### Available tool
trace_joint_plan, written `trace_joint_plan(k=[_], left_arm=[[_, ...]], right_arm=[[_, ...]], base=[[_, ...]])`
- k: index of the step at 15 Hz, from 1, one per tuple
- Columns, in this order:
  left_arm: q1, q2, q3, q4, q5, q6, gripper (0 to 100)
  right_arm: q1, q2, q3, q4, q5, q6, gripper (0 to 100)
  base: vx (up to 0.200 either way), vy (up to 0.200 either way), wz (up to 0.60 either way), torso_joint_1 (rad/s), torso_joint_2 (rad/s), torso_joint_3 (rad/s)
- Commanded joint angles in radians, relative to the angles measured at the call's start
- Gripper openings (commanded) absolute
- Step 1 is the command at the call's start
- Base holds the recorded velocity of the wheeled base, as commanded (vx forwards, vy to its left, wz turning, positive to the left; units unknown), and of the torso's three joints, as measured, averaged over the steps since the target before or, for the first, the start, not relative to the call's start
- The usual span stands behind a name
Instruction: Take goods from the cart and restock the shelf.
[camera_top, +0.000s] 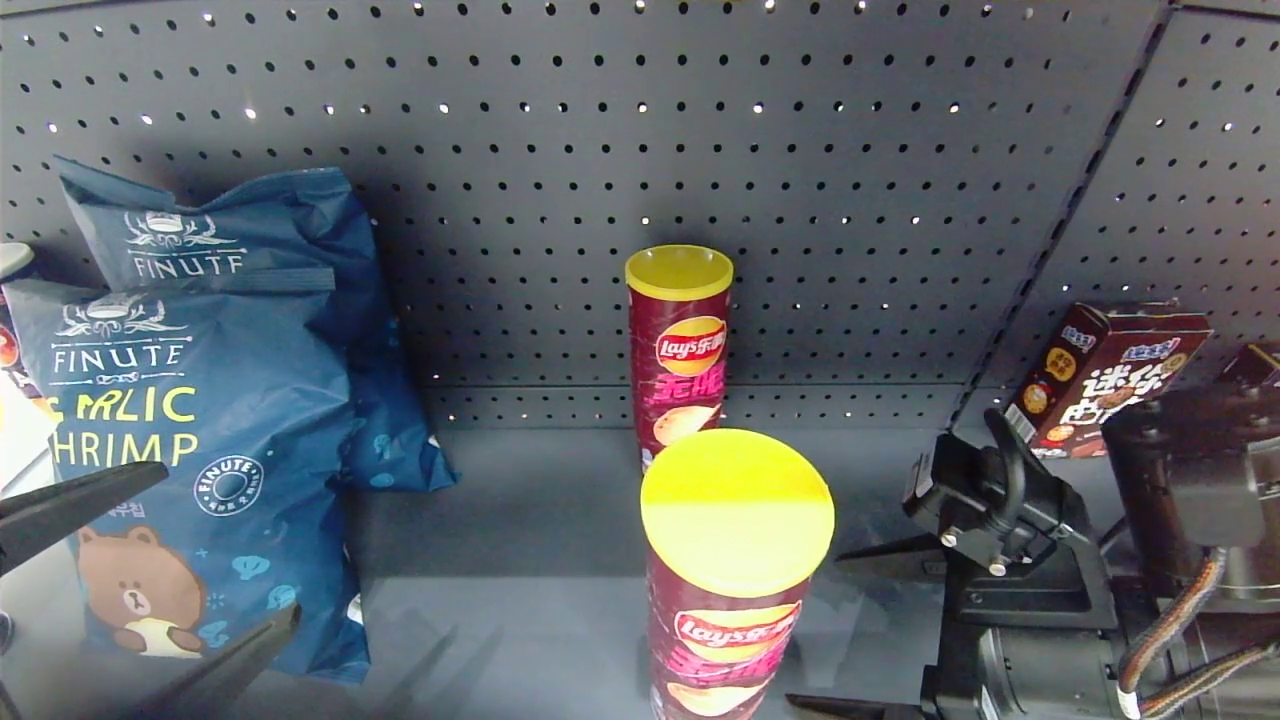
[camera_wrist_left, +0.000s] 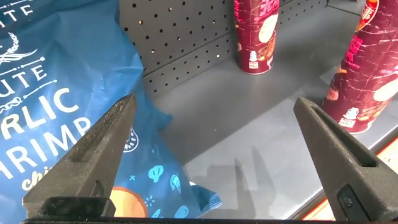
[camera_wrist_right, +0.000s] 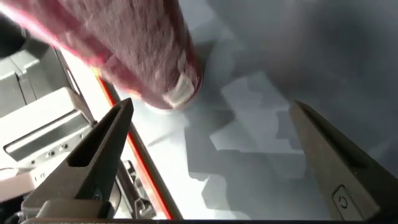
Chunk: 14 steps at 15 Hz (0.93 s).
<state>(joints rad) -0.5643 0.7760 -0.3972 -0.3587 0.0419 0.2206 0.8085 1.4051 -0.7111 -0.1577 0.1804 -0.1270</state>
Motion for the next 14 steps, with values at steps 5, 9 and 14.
trace_joint_plan(k=[5,9,14], left_arm=[[0.0,0.0,0.003,0.0,0.0,0.0,100],[0.0,0.0,0.008,0.0,0.0,0.0,100],[0.0,-0.001,0.023,0.0,0.0,-0.001,100]], right_arm=[[0.0,-0.006,0.018,-0.002,0.001,0.0,100],[0.0,0.02,0.013,-0.003,0.004,-0.002,100],[0.0,0.058,-0.011,-0.003,0.005,-0.005,100]], base=[[0.0,0.0,0.0,0.0,0.0,0.0],[0.0,0.0,0.0,0.0,0.0,0.0],[0.0,0.0,0.0,0.0,0.0,0.0]])
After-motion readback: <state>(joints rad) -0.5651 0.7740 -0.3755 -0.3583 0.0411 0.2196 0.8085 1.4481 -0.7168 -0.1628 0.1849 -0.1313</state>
